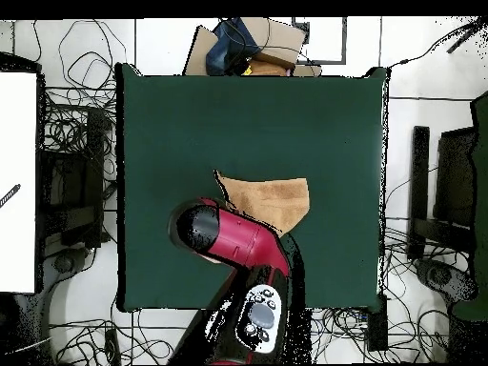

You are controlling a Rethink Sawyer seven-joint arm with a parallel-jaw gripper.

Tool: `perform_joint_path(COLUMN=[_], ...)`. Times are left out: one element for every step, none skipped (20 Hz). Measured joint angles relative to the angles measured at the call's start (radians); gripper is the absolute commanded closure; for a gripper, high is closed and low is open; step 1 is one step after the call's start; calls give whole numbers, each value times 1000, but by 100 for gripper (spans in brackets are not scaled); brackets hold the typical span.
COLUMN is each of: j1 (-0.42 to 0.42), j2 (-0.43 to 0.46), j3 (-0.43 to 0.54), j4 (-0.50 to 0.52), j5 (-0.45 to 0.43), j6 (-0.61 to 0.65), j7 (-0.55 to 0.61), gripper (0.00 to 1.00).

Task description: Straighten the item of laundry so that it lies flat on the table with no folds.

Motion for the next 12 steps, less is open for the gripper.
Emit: perform_joint_path(j1=[0,1,1,2,3,4,5,5,5,5,5,5], j2=[0,1,2,3,4,5,6,7,8,8,10,13], j3=[0,0,0,-1,-1,-1,-1,-1,-1,-1,-1,-1], j4=[-1,-6,-7,-10,-12,-14,-15,-16,-17,-17,-19,-21], j5=[1,2,3,5,6,9,12,13,14,16,18,22], j6=[0,0,0,0,0,0,0,0,0,0,0,0], j7=[0,0,0,0,0,0,0,0,0,0,0,0], gripper=[100,100,100,100,100,100,100,100,100,100,100,0])
